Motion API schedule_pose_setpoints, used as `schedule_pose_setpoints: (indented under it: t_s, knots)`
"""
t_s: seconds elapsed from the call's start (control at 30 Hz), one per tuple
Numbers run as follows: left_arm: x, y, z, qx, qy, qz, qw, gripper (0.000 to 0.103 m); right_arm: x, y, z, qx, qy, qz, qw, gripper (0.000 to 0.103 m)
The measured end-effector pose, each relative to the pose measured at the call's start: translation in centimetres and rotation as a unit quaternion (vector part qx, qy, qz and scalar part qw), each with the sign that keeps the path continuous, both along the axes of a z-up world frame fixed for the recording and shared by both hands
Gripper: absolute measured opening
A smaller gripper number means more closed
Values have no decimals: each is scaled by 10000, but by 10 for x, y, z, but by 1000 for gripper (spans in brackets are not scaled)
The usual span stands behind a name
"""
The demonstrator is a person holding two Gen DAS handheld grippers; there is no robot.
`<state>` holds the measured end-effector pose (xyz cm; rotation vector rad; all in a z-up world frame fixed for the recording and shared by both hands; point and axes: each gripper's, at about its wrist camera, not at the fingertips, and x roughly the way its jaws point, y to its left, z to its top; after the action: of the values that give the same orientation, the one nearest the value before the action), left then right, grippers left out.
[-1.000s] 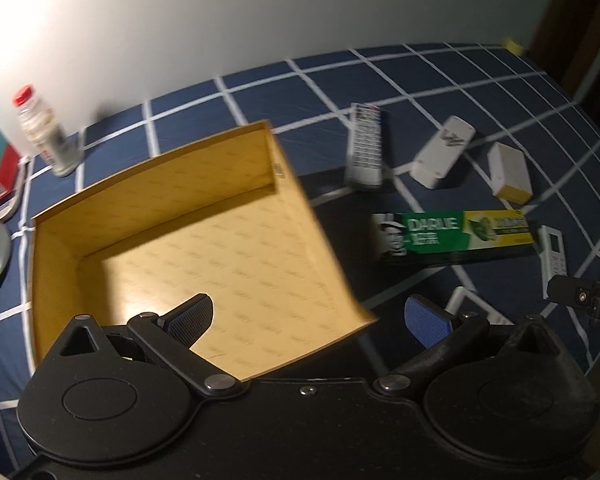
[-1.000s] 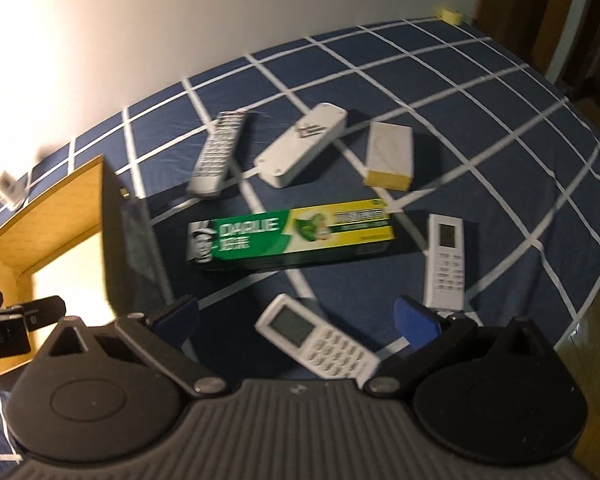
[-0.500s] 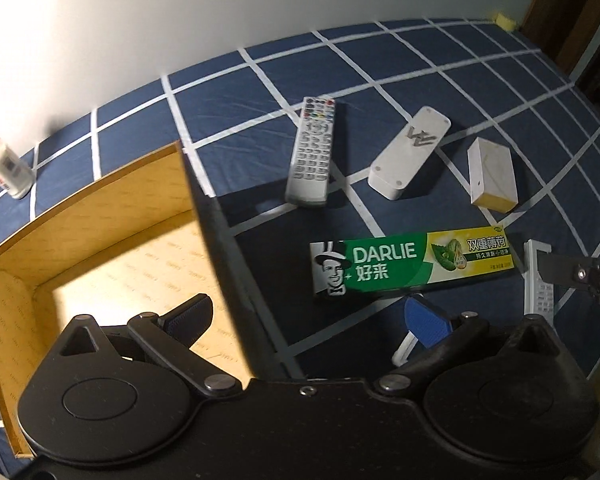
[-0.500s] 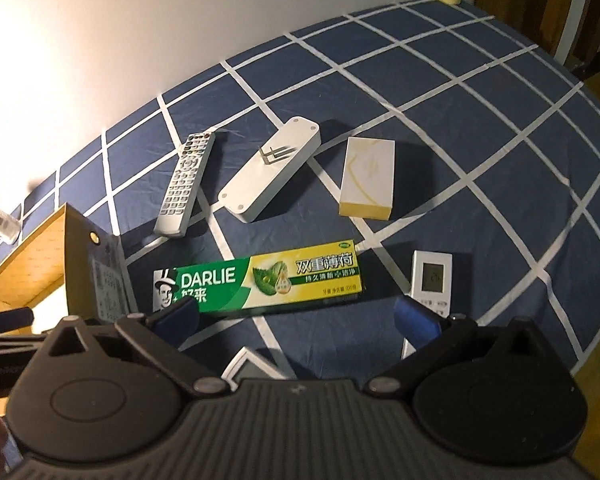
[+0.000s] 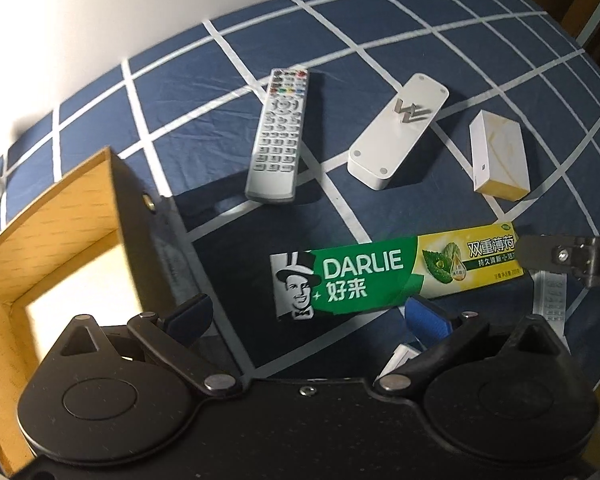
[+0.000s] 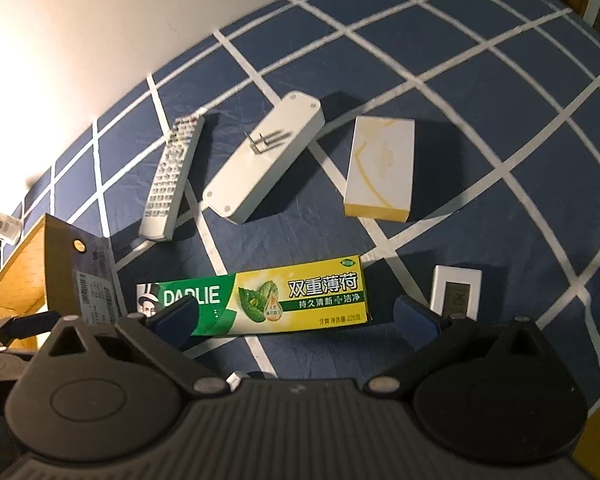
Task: Organize objects
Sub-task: 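Move the left tool to the DARLIE toothpaste box and close around it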
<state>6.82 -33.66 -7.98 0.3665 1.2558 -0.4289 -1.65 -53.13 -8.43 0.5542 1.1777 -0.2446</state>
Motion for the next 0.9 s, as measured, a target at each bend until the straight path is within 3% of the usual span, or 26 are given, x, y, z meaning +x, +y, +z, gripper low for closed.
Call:
schedule_pose_setpoints:
  t_s: [0.63,0.9]
  knots:
    - [37,-17,-65,55,802,-77,9967,103,46,-7,-69,349,809,308,9956,103]
    - [42,-10,-81,3,1025,-8,9947,103,53,-1,-82,345,994,405,9936,103]
